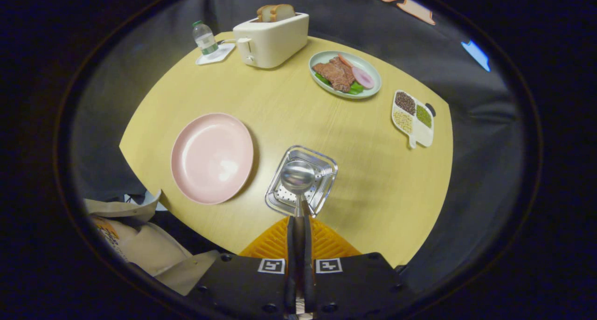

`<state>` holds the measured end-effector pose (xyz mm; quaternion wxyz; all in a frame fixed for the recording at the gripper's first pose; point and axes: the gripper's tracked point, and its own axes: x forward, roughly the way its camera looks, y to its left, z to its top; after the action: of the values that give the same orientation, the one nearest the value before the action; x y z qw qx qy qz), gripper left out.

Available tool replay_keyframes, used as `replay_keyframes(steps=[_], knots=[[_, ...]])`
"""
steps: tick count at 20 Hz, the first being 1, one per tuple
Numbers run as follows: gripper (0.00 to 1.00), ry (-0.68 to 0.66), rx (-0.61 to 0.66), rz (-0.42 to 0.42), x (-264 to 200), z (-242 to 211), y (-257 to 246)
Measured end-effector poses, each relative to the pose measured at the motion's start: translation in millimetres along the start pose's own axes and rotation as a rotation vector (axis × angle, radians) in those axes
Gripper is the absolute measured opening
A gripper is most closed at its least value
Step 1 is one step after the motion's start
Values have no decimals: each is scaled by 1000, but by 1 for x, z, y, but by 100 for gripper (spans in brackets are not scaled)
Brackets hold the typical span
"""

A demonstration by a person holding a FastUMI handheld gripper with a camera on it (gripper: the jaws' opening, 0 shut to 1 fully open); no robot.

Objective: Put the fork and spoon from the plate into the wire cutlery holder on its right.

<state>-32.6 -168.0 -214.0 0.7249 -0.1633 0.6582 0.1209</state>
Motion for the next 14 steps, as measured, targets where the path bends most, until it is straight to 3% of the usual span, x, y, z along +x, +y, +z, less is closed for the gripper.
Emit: replay_keyframes(steps=[8,14], knots=[[14,-10,18,13,5,13,4],[71,-200,96,14,-13,38,15]])
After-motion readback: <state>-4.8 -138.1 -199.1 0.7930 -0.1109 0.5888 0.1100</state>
